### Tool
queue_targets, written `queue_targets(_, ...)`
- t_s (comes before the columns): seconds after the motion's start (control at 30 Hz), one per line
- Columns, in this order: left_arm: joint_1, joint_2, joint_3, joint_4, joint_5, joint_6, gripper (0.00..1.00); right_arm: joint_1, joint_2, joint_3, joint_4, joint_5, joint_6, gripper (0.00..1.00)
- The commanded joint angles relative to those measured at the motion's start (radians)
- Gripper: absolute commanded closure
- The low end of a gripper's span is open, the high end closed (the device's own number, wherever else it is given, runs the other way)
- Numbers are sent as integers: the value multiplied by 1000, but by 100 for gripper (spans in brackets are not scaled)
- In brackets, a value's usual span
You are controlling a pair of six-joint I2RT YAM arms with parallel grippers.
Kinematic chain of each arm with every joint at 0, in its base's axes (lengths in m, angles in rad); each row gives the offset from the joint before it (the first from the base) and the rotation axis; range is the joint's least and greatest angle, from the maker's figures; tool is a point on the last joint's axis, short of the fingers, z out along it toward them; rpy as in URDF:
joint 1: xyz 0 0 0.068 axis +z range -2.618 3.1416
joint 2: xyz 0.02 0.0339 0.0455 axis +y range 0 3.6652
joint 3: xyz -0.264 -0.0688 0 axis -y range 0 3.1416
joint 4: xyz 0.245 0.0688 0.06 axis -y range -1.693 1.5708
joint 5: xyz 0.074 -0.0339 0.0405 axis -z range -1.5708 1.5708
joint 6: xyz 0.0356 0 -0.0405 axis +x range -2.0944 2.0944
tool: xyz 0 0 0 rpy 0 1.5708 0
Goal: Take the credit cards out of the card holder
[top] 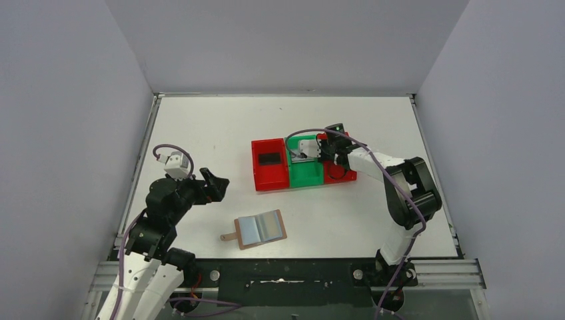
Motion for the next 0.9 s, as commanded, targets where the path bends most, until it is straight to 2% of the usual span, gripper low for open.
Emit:
queue_targets(0.0, 4, 4, 5, 46, -9, 14, 9, -8, 27, 65, 55, 5, -16, 93)
queue_targets(0.3, 5, 16, 3, 48, -10, 15, 9, -25, 47, 72, 31, -12, -3, 90)
queue_targets(0.43, 5, 18, 2, 48, -10, 15, 9, -29, 43, 68, 6, -25, 6, 86)
queue_targets(0.57, 5, 21, 1, 48, -10, 15, 9, -35, 33, 64, -2, -47, 20, 76)
queue_targets(0.87, 4, 26, 0, 48, -12, 15, 9, -48, -24, 70, -54, -95, 76, 71)
